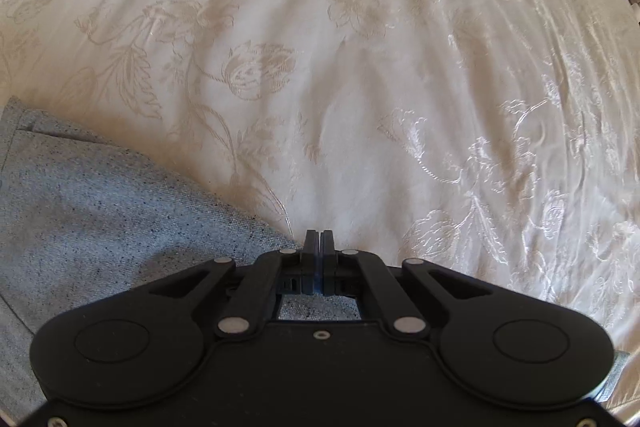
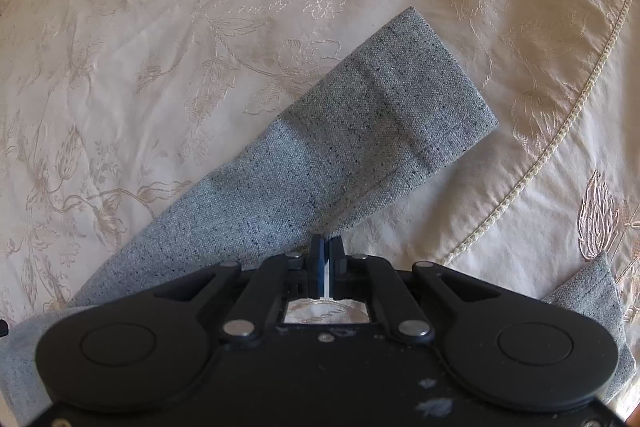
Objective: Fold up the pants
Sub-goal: 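Grasp the cuff with the right tool while the left tool grasps the waistband, then lift the cuff with the right tool and fold it over toward the left tool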
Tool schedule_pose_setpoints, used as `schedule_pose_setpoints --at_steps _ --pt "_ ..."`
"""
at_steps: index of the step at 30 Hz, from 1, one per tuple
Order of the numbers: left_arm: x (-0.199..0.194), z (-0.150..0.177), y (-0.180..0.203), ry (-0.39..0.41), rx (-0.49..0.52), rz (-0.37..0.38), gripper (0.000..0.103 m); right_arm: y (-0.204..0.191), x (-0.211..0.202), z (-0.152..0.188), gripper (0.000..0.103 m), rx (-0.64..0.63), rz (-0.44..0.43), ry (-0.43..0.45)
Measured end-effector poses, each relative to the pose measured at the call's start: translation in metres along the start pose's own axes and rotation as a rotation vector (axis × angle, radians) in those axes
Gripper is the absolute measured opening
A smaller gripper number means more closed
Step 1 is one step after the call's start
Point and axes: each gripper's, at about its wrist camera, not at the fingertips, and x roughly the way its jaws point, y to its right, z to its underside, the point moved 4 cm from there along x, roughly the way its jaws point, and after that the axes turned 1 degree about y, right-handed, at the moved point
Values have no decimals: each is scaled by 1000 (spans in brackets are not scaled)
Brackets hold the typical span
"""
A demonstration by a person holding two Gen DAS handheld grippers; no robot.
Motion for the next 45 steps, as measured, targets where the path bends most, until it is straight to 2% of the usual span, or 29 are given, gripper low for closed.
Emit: schedule_pose_setpoints --at_steps 3,6,8,10,13,17,19,24,25,26,27,29,34,37,41,43,45 --pt "-9 -5 -7 -16 -20 38 4 0 -5 -2 3 -17 -14 11" --pt "0 -9 -2 -55 1 14 19 1 -5 -2 3 -23 -14 16" --pt "8 -9 4 -66 28 -39 42 2 -5 0 3 -15 -14 12" --pt "15 -10 6 -59 30 -73 45 3 -2 2 3 -12 -12 7" --pt "23 -12 3 -67 -14 -74 49 5 1 2 3 -6 -15 -2" --pt "44 -12 0 -130 -28 -125 61 7 7 3 3 1 -16 -14" --pt "56 -8 -1 -161 -30 -159 61 8 10 4 3 7 -16 -20" --pt "77 -7 -3 -203 -61 -184 59 7 13 7 3 4 -11 -33" --pt "78 -7 -4 -197 -68 -181 52 6 13 7 3 3 -10 -33" --pt "77 -7 -5 -181 -79 -176 22 6 13 7 3 2 -9 -33" --pt "73 -8 -7 -158 -97 -171 13 5 11 7 3 1 -9 -32" --pt "59 -7 -13 -104 -134 -121 8 3 6 5 3 -5 -13 -22" --pt "-2 -5 -14 71 -68 -43 5 -15 -28 -13 3 -52 -93 65" --pt "-50 1 -20 160 -51 40 5 -32 -68 -30 2 -82 -177 169" --pt "-113 38 -45 281 -34 124 5 -38 -139 -29 2 -125 -300 313" --pt "-130 65 -64 296 -49 139 5 -27 -160 -11 2 -135 -323 321" --pt "-129 103 -89 250 -96 128 5 -6 -161 16 2 -130 -289 272"
